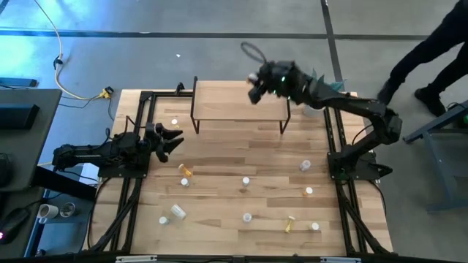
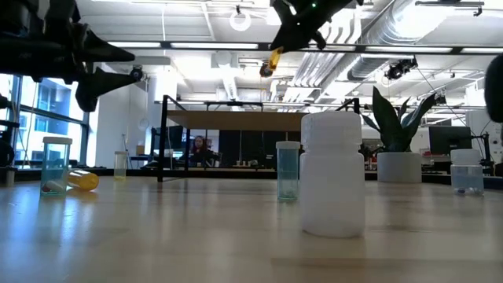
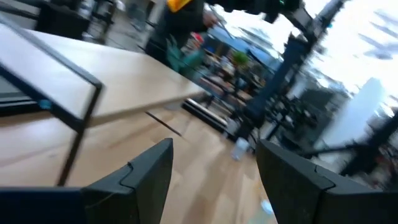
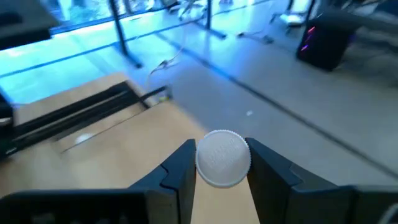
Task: Pick and place medicine bottles onto shelf by color
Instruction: Put the middle orange medicine bottle on the shelf
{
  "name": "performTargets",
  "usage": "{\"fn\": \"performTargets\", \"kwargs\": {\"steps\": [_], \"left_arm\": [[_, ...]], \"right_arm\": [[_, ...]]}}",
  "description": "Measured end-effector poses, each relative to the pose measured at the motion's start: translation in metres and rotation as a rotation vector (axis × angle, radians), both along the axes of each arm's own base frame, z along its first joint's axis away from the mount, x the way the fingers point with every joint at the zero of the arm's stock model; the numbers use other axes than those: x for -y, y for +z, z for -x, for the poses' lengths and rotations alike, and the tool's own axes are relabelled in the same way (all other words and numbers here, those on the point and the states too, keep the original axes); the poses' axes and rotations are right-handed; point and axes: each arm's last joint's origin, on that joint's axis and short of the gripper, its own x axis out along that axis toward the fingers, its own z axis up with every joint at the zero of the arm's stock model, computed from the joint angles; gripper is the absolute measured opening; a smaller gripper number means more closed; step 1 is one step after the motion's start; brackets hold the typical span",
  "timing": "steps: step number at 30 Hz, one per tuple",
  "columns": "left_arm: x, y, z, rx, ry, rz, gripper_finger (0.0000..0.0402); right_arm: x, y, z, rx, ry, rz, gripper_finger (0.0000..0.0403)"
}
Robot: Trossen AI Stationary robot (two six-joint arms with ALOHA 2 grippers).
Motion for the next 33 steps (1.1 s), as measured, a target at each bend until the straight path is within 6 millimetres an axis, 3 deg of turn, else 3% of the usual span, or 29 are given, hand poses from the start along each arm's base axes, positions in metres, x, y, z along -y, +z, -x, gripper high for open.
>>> {"fn": "performTargets", "kwargs": {"steps": [5, 9, 17, 27, 33], "left_arm": [[-0.003, 0.001, 0.002, 0.006, 0.110, 0.003, 0.0220], [-0.005, 0.001, 0.003, -0.002, 0.189, -0.012, 0.0220], [-0.006, 0.001, 0.004, -0.010, 0.272, -0.021, 0.0220], [-0.007, 0.001, 0.005, -0.006, 0.283, -0.018, 0.0220], [-0.007, 0.001, 0.005, -0.006, 0.283, -0.018, 0.0220]], "right_arm": [[0.033, 0.025, 0.022, 0.002, -0.057, 0.049, 0.0110], [0.055, 0.029, 0.038, -0.002, -0.059, 0.012, 0.0110], [0.087, -0.009, 0.033, -0.095, 0.039, -0.162, 0.0110], [0.084, -0.052, 0.015, -0.321, 0.171, -0.265, 0.0110], [0.086, -0.058, 0.013, -0.389, 0.171, -0.232, 0.0110]]}}
